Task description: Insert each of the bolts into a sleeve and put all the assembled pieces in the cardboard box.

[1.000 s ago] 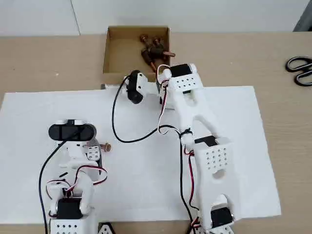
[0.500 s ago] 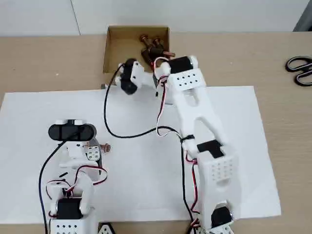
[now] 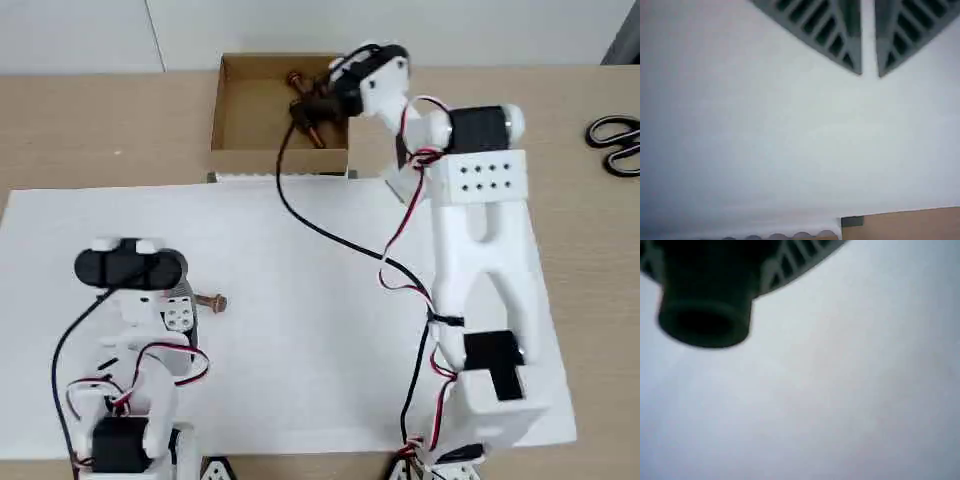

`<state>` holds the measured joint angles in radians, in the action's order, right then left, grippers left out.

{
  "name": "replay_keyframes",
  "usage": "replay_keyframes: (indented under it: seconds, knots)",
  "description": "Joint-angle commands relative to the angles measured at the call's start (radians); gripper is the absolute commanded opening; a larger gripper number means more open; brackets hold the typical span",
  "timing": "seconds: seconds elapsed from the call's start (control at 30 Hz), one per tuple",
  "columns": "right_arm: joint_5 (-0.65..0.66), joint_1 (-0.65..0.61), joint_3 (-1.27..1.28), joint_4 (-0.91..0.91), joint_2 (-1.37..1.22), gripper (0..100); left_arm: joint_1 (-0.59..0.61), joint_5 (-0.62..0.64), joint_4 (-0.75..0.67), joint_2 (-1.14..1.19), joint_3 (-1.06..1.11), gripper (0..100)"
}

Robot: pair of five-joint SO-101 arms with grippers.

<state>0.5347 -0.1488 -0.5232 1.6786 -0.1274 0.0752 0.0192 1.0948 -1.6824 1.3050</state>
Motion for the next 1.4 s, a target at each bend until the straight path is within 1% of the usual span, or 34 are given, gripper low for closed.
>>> replay_keyframes:
  seconds: [0.0,0.13,0.27,0.33,0.5,0.6,0.67,0.87,1.07,1.13,1.2,1.37]
  knots:
    - [-0.048,0.061,0.104,0.005,0.150,0.3,-0.005,-0.008,0.044,0.227,-0.262,1]
    - [-0.058,0.131,0.258,0.002,0.263,0.3,-0.005,-0.009,0.107,0.560,-0.582,1]
    - [-0.058,0.209,0.419,0.001,0.357,0.4,-0.012,-0.028,0.233,0.864,-0.889,1]
    - [-0.060,0.249,0.496,-0.001,0.401,0.5,-0.012,-0.103,0.296,0.996,-1.012,1]
    - [-0.060,0.341,0.675,-0.025,0.504,0.7,-0.008,-0.397,0.428,1.247,-1.201,1]
    - [-0.060,0.381,0.773,-0.056,0.562,0.7,-0.012,-0.526,0.483,1.346,-1.253,1]
    - [-0.058,0.401,0.827,-0.068,0.598,0.7,-0.012,-0.637,0.531,1.401,-1.270,3]
    - [-0.058,0.415,0.964,-0.114,0.690,0.7,-0.006,-1.013,0.654,1.487,-1.268,5]
    - [-0.060,0.420,1.016,-0.130,0.753,0.7,0.011,-1.335,0.658,1.547,-1.230,5]
    - [-0.060,0.420,1.016,-0.125,0.763,0.7,0.023,-1.438,0.658,1.567,-1.205,8]
    - [-0.060,0.420,1.016,-0.124,0.773,0.6,0.029,-1.498,0.658,1.587,-1.187,9]
    - [-0.077,0.420,1.016,-0.124,0.792,0.5,0.029,-1.591,0.658,1.628,-1.155,9]
